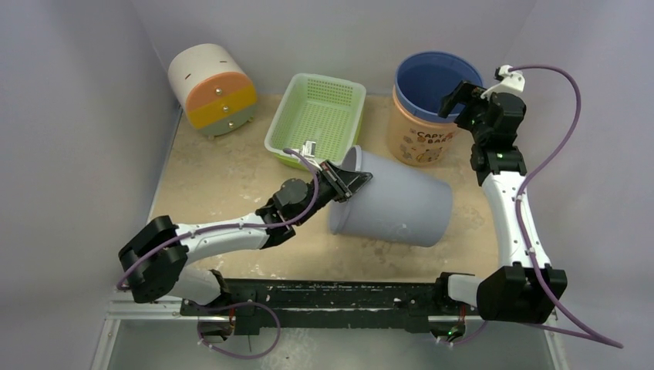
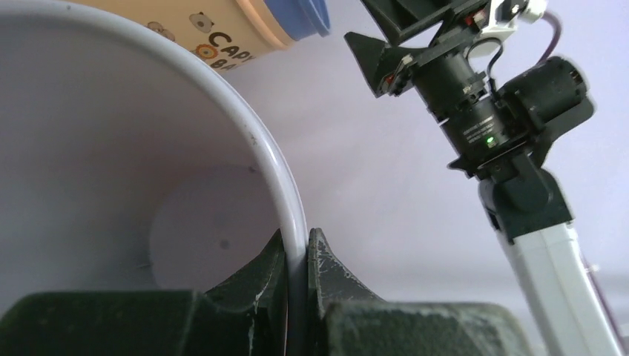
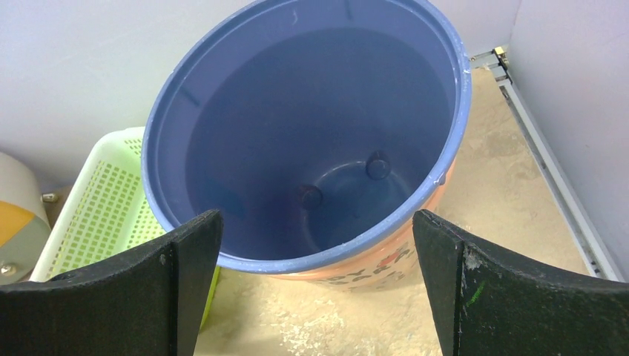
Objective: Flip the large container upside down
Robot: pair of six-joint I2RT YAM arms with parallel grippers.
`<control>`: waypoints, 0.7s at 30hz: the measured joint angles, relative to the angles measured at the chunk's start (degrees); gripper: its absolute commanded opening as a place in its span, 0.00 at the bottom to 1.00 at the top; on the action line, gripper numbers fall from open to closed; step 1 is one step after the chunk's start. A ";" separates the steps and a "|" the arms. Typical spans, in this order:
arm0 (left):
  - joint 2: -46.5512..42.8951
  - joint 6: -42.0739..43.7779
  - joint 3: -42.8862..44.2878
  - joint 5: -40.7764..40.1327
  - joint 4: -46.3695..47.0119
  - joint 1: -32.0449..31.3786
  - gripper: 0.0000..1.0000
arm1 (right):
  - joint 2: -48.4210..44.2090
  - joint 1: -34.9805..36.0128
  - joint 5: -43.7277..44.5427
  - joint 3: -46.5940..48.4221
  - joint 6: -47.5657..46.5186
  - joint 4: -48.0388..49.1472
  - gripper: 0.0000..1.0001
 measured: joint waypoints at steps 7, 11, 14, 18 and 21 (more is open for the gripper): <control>2.91 -8.24 -7.19 3.67 17.92 3.72 0.00 | -0.07 -0.11 0.00 0.13 0.00 0.02 0.99; 10.40 -17.84 -12.37 5.18 34.71 7.30 0.00 | 0.02 -0.11 0.00 0.35 0.02 0.00 0.99; 15.15 -23.85 -13.79 5.97 40.30 9.29 0.00 | 0.48 -0.11 0.00 1.36 0.02 0.02 0.98; 15.72 -26.56 -13.57 7.96 43.25 10.43 0.00 | 0.90 -0.11 0.00 2.23 0.02 0.07 0.98; 18.12 -29.22 -12.79 10.34 44.44 11.13 0.00 | 1.31 -0.11 -0.04 2.45 0.04 0.33 0.98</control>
